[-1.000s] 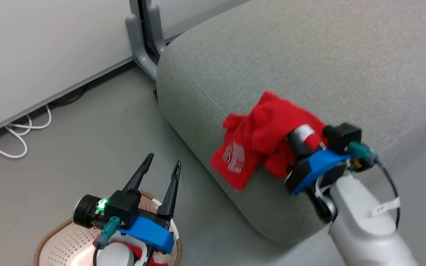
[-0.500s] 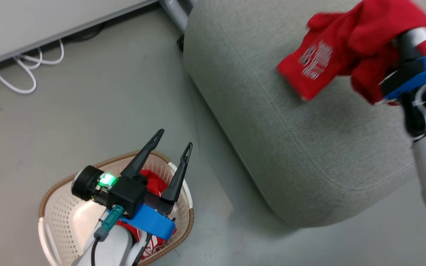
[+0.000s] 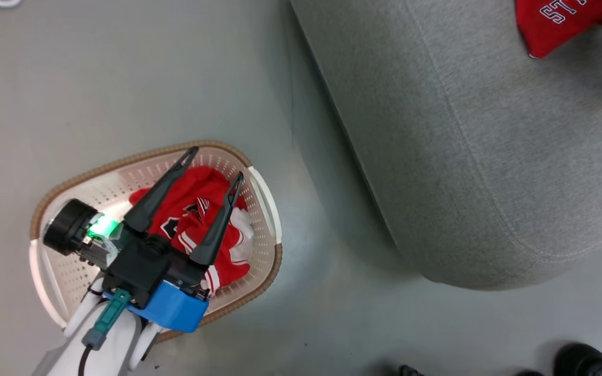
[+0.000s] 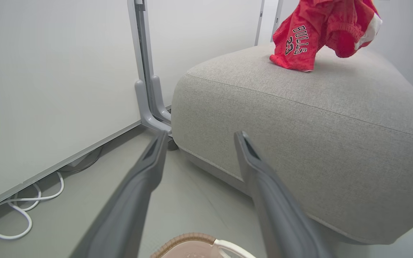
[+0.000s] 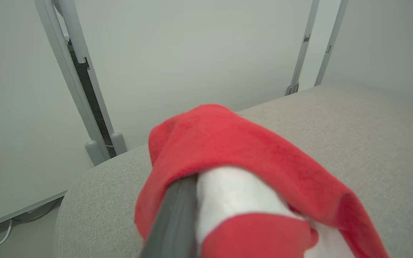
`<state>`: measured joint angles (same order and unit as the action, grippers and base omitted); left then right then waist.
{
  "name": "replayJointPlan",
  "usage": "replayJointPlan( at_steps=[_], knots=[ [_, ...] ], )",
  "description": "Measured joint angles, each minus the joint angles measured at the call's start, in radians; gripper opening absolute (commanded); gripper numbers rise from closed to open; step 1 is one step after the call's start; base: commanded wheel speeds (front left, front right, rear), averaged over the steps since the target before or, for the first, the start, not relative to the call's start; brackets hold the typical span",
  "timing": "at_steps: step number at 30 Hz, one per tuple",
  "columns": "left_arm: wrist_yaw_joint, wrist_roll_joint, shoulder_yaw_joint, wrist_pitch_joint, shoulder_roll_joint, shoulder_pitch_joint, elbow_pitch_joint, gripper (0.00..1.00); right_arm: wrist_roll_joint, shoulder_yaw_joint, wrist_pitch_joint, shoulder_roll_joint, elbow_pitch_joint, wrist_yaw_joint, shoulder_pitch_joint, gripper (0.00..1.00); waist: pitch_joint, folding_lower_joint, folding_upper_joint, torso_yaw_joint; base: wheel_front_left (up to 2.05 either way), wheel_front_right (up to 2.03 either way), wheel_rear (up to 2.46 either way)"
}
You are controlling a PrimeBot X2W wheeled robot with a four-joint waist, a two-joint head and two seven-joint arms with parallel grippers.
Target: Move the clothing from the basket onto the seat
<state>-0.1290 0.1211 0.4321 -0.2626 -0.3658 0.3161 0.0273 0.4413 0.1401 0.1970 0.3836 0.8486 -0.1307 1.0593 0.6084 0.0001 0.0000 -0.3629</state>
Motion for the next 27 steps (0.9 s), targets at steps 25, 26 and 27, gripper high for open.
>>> replayJointPlan(
  at_steps=[25, 26, 27],
  knots=[
    [0.0, 0.009, 0.03, 0.027, -0.065, 0.014, -0.099, 1.0, 0.082, -0.077, 0.061, -0.065, 0.202, 0.0, 0.023, 0.34, 0.12, 0.0, 0.0, -0.027, 0.0, 0.0, 0.0],
    [0.0, 0.01, 0.031, 0.026, -0.063, 0.015, -0.097, 1.0, 0.083, -0.081, 0.063, -0.064, 0.204, 0.0, 0.024, 0.62, 0.12, -0.0001, 0.0, -0.026, 0.0, 0.0, 0.0],
    [0.0, 0.01, 0.033, 0.024, -0.061, 0.015, -0.095, 1.0, 0.09, -0.083, 0.063, -0.064, 0.207, 0.0, 0.024, 1.0, 0.119, -0.0001, 0.0, -0.025, 0.0, 0.0, 0.0]
  ],
)
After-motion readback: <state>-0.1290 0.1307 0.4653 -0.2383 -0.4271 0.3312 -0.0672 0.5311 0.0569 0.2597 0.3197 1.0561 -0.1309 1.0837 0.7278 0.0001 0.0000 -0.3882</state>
